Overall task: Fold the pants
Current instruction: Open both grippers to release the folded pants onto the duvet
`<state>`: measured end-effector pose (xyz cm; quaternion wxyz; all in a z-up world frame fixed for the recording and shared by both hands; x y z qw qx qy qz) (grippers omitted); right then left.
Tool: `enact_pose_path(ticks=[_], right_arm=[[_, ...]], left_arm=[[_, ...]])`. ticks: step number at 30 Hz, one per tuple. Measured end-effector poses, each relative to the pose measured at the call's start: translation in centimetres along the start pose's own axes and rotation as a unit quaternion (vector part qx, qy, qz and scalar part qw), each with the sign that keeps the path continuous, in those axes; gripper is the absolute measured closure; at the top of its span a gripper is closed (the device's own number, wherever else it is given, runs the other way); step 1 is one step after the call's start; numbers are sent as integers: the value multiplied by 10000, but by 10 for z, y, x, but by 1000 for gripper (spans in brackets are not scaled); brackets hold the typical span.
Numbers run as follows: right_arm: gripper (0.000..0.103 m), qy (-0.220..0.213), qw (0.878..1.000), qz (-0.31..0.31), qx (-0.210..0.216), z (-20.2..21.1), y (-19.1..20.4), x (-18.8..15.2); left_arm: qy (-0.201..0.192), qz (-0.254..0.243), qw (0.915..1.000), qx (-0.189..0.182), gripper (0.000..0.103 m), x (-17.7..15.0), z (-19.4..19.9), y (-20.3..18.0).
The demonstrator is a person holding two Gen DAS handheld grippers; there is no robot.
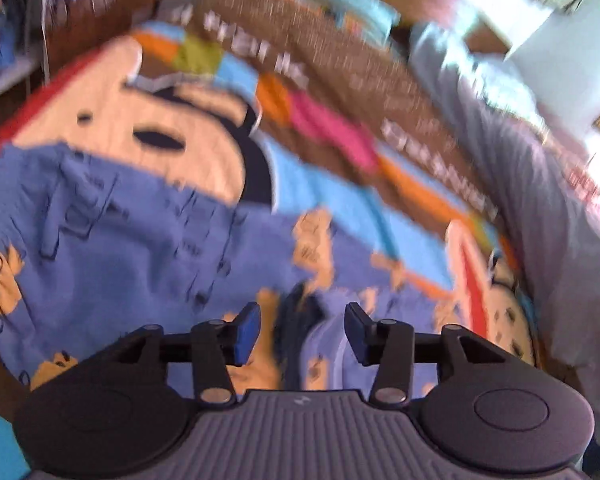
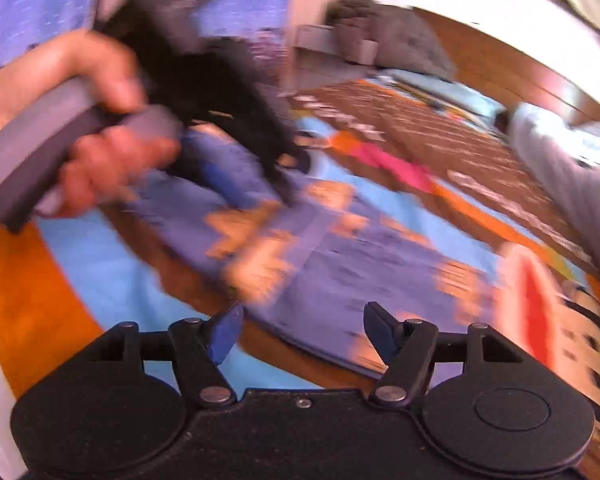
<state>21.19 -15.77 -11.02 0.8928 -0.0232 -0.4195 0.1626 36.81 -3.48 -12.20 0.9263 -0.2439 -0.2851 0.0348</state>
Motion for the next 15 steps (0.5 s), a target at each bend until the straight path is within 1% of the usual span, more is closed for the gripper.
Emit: enact_pose_path(ticks=[1, 2, 3, 4, 5, 6, 7, 8, 9, 10, 11, 12, 13, 14, 15], right_arm=[[34, -28, 9996, -175, -203, 7, -19, -2], [35, -42, 9987, -336, -376, 11, -36, -3], [38, -57, 9972, -486, -561, 13, -58, -5], [41, -77, 9955, -595, -736, 12, -77, -6], [51, -59, 9934, -690, -911, 7, -98, -9], [65, -27, 9920, -773, -1000, 3, -112, -11], [72, -35, 9909, -908, -996, -3, -126, -11], [79, -98, 9902, -1079, -876, -10, -138, -11], [79, -149, 9896, -1260, -673, -21, -147, -11], [80, -173, 9881, -1495, -316, -31, -153, -8], [80, -131, 9854, -1695, 96, -41, -155, -7], [80, -25, 9805, -1881, 574, -54, -154, -5], [80, 11, 9756, -2011, 882, -66, -154, -3], [80, 3, 9723, -2085, 1059, -78, -154, -1], [83, 86, 9713, -2101, 1110, -90, -155, -2]], left_arm=[[-249, -20, 9996, -92, 53, -1, 4, -7], [-414, -57, 9989, -202, 53, -3, 5, -16], [-514, -112, 9980, -354, 53, -6, 4, -26], [-525, -171, 9973, -489, 52, -10, 0, -35], [-481, -253, 9965, -632, 52, -16, -6, -45], [-425, -342, 9958, -732, 51, -20, -10, -50], [-360, -455, 9953, -770, 51, -23, -17, -55], [-316, -582, 9952, -717, 51, -26, -26, -57], [-275, -680, 9955, -599, 51, -27, -34, -55], [-210, -681, 9964, -463, 51, -27, -43, -50], [-123, -592, 9973, -420, 53, -27, -51, -43], [-17, -406, 9979, -501, 59, -28, -57, -37], [38, -157, 9981, -601, 63, -28, -58, -28], [85, 113, 9975, -698, 72, -27, -60, -20], [150, 357, 9961, -787, 80, -26, -61, -12]])
Point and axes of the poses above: each gripper's, at about its wrist camera, not at the fingertips, and z roughly against the way its jaws point, y to its left, x to its top, the point moved 10 cm from there along -z, roughly the way its jaws point
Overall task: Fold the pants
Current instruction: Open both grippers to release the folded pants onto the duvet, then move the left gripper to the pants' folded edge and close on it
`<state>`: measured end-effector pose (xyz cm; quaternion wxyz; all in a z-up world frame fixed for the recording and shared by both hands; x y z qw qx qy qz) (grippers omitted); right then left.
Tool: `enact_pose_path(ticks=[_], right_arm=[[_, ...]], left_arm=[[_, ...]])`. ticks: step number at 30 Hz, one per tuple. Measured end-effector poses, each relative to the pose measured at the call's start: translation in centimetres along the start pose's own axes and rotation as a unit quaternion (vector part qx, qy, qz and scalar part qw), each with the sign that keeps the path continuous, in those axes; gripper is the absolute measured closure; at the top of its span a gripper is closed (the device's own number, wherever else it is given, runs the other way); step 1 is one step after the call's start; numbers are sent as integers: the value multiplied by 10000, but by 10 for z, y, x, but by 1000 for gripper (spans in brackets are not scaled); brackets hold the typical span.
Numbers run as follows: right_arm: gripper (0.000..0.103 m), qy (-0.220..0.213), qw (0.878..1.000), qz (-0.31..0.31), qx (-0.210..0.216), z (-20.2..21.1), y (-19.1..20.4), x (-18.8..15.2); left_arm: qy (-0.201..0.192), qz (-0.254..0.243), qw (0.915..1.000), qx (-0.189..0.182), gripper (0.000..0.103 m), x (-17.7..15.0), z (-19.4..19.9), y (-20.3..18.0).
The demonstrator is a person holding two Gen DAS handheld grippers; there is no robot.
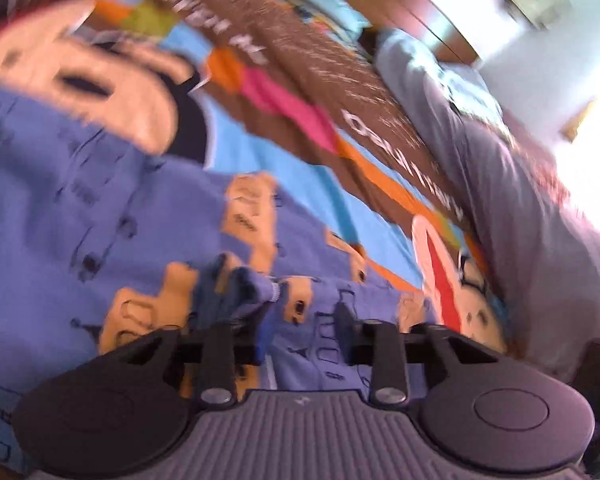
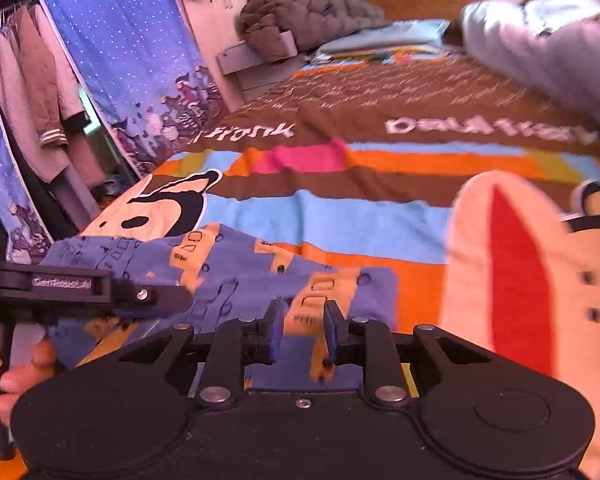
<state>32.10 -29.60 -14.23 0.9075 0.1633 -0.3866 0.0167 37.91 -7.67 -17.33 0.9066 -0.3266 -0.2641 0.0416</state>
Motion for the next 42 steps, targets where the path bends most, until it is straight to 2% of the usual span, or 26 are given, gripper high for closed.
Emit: enact_pose_path(ticks=[1, 2, 3, 5, 6, 7, 8, 9, 10, 11, 12, 14, 16, 17, 21, 23, 26, 28, 30, 31, 32, 33, 36, 39, 42], right_arm=[[86, 132, 9998, -68, -149, -10, -9, 0], [99, 231, 9987, -244, -370, -18, -23, -1], [103, 221, 9970, -538, -516, -22, -38, -2], [103, 41, 9888, -1376, -571, -14, -61, -4], [94, -20, 9831, -1650, -788, -5, -68, -8], [88, -48, 9801, -1675, -1060, 7, -71, -11], [87, -112, 9811, -1581, -1111, 18, -65, -12], [87, -198, 9832, -1518, -993, 31, -57, -15], [87, -293, 9855, -1470, -798, 47, -44, -17], [86, -337, 9886, -1339, -600, 60, -28, -20], [81, -321, 9919, -1125, -487, 67, -13, -26], [80, -62, 9969, -593, -513, 68, 14, -47], [79, 240, 9969, -367, -658, 54, 26, -68], [80, 140, 9967, -360, -718, 48, 26, -74], [79, 21, 9957, -334, -869, 53, 28, -74], [77, -14, 9952, -225, -948, 58, 34, -76], [72, -77, 9944, -79, -1055, 60, 35, -80], [66, -135, 9939, -4, -1096, 60, 37, -81], [55, -185, 9933, 41, -1136, 60, 36, -80], [52, -215, 9927, 78, -1187, 61, 36, -80], [45, -241, 9917, 119, -1255, 61, 37, -80], [38, -266, 9903, 171, -1353, 62, 37, -80], [21, -282, 9854, 321, -1647, 63, 38, -79], [16, -244, 9808, 524, -1863, 60, 41, -79], [11, -235, 9764, 745, -2014, 59, 44, -80]], left_arm=[[49, 177, 9998, -57, 86, 1, 0, 8], [102, 337, 9993, -100, 97, 1, 0, 16], [135, 465, 9987, -132, 100, 2, -2, 23], [140, 645, 9975, -245, 100, 2, 3, 30], [66, 650, 9977, -151, 98, 2, 9, 30], [-40, 587, 9983, -16, 91, 2, 17, 28], [-186, 519, 9984, 118, 75, 2, 27, 24], [-394, 390, 9984, 94, 56, 1, 39, 16], [-604, 216, 9979, 30, 52, -3, 52, 7], [-723, 17, 9974, -62, 52, -10, 63, -3], [-674, -112, 9976, -104, 52, -19, 66, -10], [-440, -252, 9987, 53, 52, -41, 61, -9], [-349, -594, 9968, 404, 68, -60, 49, 5], [-488, -716, 9952, 455, 76, -64, 47, 11], [-643, 2, 9978, 181, 77, -60, 53, 22], [-693, 33, 9975, 165, 77, -61, 55, 22], [-774, -179, 9965, 250, 76, -67, 61, 20], [-879, -320, 9953, 240, 69, -68, 68, 15], [-987, -419, 9942, 33, 42, -69, 73, 9], [-1061, -453, 9933, -79, 35, -67, 76, 7], [-1135, -422, 9926, -65, 16, -67, 79, 7], [-1211, -300, 9922, 4, 12, -66, 82, 11], [-1459, 121, 9885, -378, 12, -61, 92, 20], [-1711, 439, 9823, -632, 12, -58, 101, 30], [-1876, 526, 9780, -748, 9, -60, 107, 33]])
Point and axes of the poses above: each gripper's, at about its wrist camera, not at the fingertips, and z roughly against the way its jaws point, y to its left, x to its top, the point moved 10 cm from there along -z, roughly the way its jaws point
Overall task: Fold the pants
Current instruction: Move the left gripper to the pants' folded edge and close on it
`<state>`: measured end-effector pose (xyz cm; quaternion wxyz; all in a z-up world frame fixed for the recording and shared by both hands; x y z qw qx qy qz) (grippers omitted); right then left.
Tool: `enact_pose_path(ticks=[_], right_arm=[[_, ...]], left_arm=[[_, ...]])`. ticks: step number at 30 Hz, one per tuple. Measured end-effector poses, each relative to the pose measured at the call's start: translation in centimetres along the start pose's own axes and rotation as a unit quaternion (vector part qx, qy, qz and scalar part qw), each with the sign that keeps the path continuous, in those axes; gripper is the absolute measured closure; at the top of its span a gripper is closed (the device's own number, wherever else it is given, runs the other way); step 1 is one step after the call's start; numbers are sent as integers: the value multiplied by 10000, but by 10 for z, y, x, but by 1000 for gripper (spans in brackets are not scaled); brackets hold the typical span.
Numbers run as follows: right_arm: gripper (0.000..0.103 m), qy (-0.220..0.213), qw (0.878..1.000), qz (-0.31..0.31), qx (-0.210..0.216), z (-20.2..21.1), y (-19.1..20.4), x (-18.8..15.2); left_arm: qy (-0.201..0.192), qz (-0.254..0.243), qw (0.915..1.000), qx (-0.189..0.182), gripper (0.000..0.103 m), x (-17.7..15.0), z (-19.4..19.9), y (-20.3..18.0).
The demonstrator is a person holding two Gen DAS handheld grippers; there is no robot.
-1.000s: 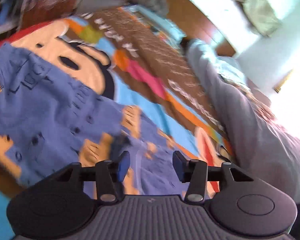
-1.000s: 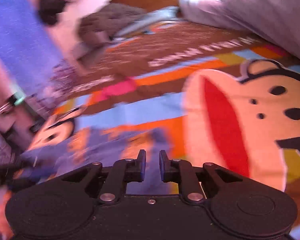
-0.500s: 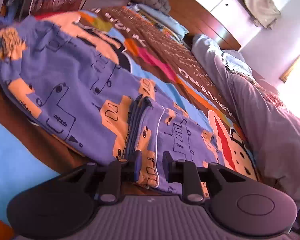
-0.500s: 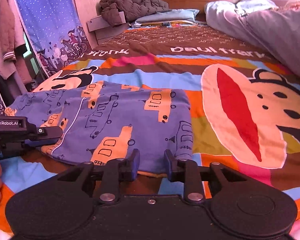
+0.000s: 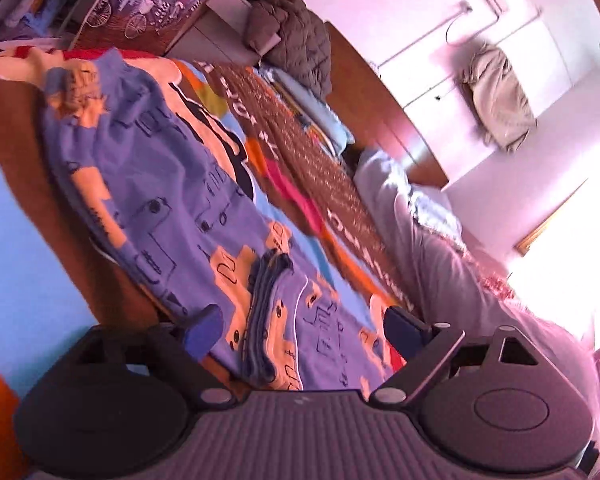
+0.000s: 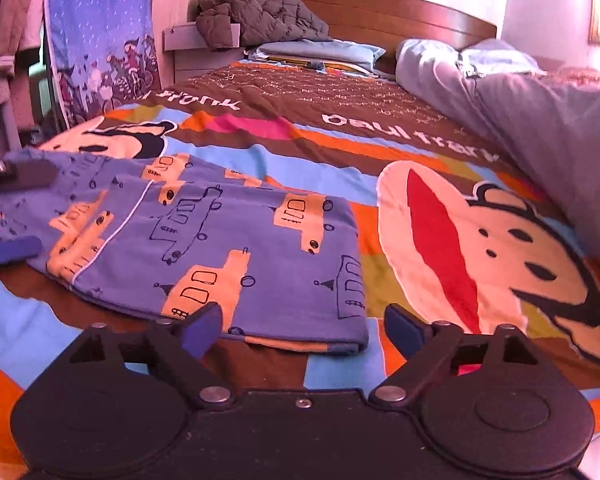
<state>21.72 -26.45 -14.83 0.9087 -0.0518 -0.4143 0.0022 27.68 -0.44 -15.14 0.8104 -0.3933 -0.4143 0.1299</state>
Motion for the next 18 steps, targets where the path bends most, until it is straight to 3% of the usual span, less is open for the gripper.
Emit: enact_pose_path(ticks=[2, 4, 7, 12, 15, 18], right_arm=[[8, -36, 9999, 117, -101, 1, 2, 1], [7, -70, 9995, 243, -213, 1, 4, 1], [5, -158, 9986, 386, -313, 3, 7, 2], [5, -220, 9982, 415, -367, 3, 7, 4], [5, -488, 9951, -87, -856, 14, -6, 18], [1, -1061, 9922, -397, -512, 26, 2, 56]], left_arm=[[186, -254, 9992, -243, 1, -4, 0, -6], [500, -654, 9956, -453, 1, -9, 5, -12], [278, -972, 9938, -470, 0, 4, 26, -8], [-29, 58, 9999, 136, 0, 57, 41, 35], [-307, 15, 9984, 484, 0, 78, 44, 49], [-884, 8, 9923, 862, 0, 90, 52, 63]])
Point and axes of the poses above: each gripper's, at about its wrist camera, not at the fingertips, and z roughly against the way its jaws point, y to its left, x to its top, the point moved 10 cm from there along -z, roughly the way its jaws point
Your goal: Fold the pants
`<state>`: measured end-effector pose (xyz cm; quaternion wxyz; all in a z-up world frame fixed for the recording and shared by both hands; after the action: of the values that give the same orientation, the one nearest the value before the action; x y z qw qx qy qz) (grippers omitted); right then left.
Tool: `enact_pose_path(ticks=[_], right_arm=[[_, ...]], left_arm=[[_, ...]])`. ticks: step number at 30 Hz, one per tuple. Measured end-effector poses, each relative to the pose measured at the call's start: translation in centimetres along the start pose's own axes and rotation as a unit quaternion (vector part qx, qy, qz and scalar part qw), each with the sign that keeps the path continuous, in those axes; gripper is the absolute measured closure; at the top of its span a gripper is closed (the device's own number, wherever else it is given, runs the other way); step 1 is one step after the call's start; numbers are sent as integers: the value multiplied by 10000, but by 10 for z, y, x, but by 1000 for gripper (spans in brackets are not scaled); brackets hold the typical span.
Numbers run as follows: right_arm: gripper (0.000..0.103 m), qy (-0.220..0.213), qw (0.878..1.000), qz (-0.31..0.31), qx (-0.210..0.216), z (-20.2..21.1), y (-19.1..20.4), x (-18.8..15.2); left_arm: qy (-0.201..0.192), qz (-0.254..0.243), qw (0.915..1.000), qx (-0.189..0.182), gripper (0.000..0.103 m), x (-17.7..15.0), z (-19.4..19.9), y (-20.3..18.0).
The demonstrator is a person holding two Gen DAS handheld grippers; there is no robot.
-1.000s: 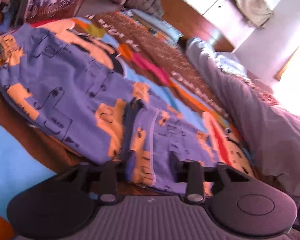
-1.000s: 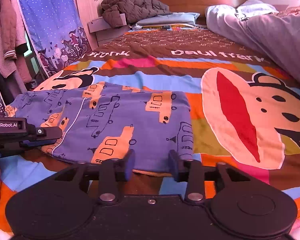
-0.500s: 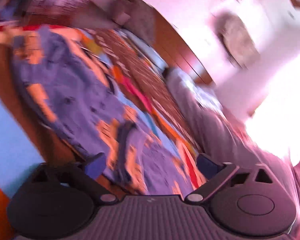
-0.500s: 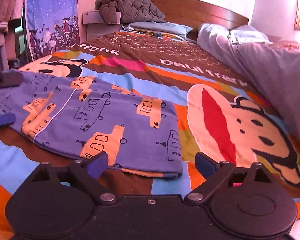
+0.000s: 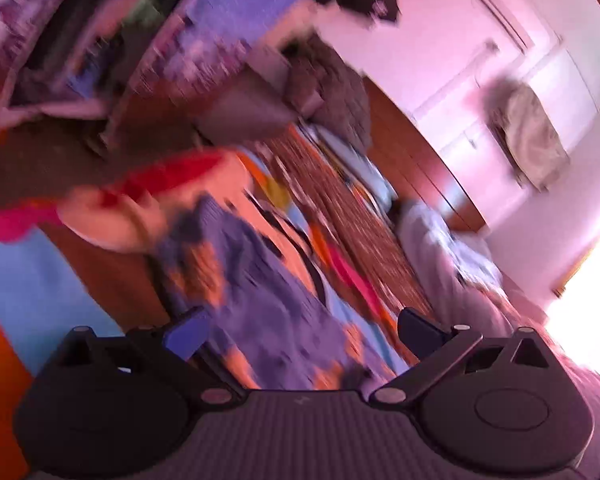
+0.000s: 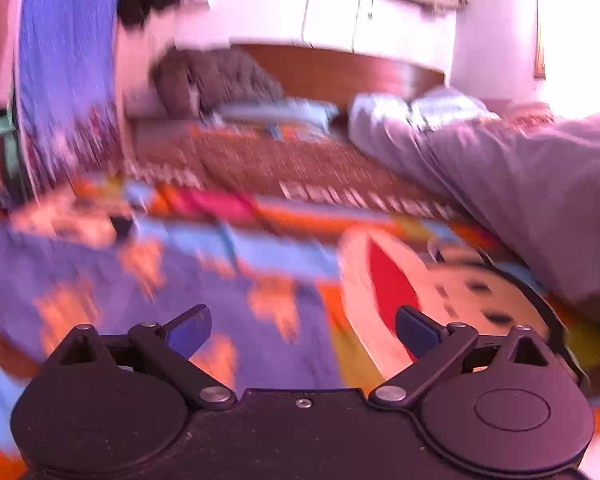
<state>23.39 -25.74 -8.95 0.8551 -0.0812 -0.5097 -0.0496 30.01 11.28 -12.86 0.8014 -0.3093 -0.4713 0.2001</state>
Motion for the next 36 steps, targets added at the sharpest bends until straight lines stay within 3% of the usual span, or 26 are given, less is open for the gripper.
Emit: enact_pose_path(ticks=[2, 6, 11, 13, 15, 17, 20, 23, 27, 31, 34, 36], right_arm=[[1, -75, 9984, 509, 212, -11, 26, 17], [3, 317, 9916, 1083, 626, -45, 75, 15], [5, 36, 9852, 1640, 496, -75, 119, 21], [6, 301, 9781, 1998, 495, -99, 134, 8], [13, 615, 9715, 2186, 676, -114, 146, -4], [14, 430, 9763, 1982, 751, -102, 142, 11], [3, 61, 9844, 1461, 975, -59, 121, 33], [1, 336, 9879, 1249, 852, -23, 86, 18], [1, 520, 9752, 2151, 50, -15, 68, -25], [2, 696, 9724, 2226, 52, -29, 70, -53], [1, 555, 9696, 2382, -30, -26, 75, -53], [1, 528, 9683, 2440, -39, -25, 75, -56]], left_arm=[[-234, 170, 9988, 386, 1, 1, -3, 18], [-297, 148, 9988, 358, 0, 3, -6, 20], [-363, 506, 9974, 363, 0, 7, -8, 31], [-411, 580, 9964, 465, 0, 9, -12, 34], [-417, 562, 9966, 439, 0, 7, -8, 35], [-484, 617, 9964, 317, 0, 7, -5, 37], [-505, 660, 9962, 269, 0, 7, -3, 39], [-423, 637, 9963, 396, 0, 7, -6, 40], [75, 381, 9953, 888, 0, 8, -21, 36], [83, 668, 9932, 949, 0, 16, -22, 39], [-25, 914, 9909, 987, 2, 20, -20, 44], [-102, 952, 9889, 1137, 12, 20, -18, 47]])
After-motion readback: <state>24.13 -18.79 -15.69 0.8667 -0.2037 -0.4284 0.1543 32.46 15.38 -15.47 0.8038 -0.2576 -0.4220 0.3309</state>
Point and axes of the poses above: each gripper's, at about its wrist camera, not at the fingertips, and z roughly against the way its jaws point, y to its left, x to its top, the point moved 10 cm from there along -z, roughly the way its jaws point
